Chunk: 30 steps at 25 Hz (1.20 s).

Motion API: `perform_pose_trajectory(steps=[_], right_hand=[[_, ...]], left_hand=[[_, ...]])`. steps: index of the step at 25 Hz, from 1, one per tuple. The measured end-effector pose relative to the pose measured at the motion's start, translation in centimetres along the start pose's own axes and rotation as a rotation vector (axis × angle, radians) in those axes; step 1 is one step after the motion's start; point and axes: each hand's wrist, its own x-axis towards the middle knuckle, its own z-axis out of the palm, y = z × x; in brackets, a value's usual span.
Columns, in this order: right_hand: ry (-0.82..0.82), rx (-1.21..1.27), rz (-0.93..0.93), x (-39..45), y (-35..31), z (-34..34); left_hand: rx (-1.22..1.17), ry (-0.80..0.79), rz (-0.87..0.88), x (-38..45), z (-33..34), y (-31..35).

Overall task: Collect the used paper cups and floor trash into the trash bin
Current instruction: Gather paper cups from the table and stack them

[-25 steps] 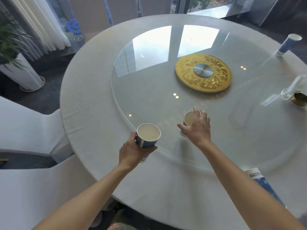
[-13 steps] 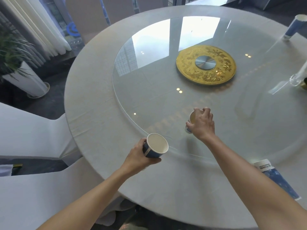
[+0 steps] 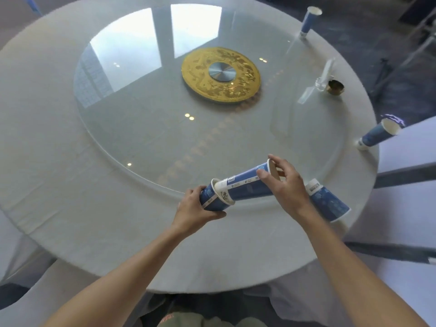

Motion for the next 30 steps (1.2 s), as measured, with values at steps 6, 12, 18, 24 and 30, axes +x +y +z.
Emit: perform_pose_trajectory(steps=[6, 12, 18, 24, 30], right_hand=[[-0.063, -0.018, 0.133, -5.3, 3.5, -0.1], [-0.095, -0.033, 0.165, -7.9, 6.2, -1.4], [-0.122, 0.052, 0.202, -7.5, 10.7, -5.5], [-0.208, 0.086, 0.206, -5.1, 17.9, -11.5], [-0.339, 0.306, 0.296, -3.2, 23.1, -16.9]], left_hand=[[0.007, -0.296, 0.143, -0.4, 3.9, 1.9], [-0.043, -0.463, 0.210, -1.4, 8.2, 5.5], [0.018, -0.442, 0.206, -1.8, 13.3, 8.4], [-0.042, -0.313, 0.087, -3.1, 22.8, 12.1], [0.003, -0.252, 0.015, -4.2, 28.5, 14.5]])
